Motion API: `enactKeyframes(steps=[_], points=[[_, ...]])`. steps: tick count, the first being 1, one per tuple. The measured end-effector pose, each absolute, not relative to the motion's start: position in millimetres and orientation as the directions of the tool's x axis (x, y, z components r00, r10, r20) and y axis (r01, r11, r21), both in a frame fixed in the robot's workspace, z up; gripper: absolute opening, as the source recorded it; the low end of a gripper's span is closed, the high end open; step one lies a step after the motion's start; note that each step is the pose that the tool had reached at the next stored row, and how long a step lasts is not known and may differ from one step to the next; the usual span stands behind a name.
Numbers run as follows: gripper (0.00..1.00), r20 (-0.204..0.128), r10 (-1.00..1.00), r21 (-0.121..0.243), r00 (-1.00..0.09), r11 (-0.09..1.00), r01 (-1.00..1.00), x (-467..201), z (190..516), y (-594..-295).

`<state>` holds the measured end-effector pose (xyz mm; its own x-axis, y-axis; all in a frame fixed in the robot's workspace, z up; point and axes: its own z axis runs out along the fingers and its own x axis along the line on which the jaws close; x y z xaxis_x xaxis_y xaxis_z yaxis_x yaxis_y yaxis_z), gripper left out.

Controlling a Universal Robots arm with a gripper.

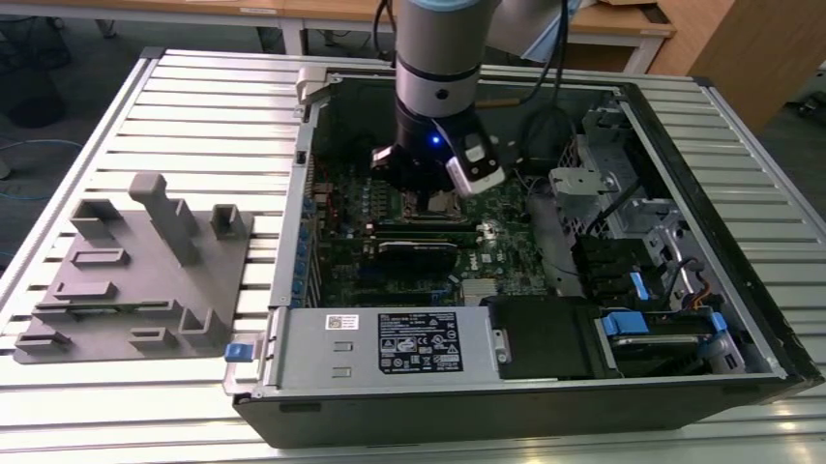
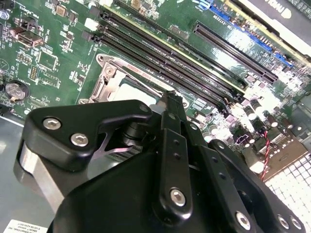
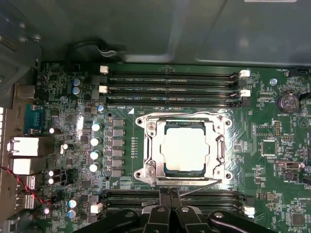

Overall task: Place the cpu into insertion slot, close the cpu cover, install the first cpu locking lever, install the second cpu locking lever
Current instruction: 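Install the second cpu locking lever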

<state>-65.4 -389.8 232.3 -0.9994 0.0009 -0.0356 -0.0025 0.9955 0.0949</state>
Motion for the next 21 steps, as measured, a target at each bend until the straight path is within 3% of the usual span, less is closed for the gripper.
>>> enactKeyframes(steps=[21], points=[[0.11, -0.035, 0.001, 0.095, -0.999, 0.996, -0.002, -76, 209, -390]])
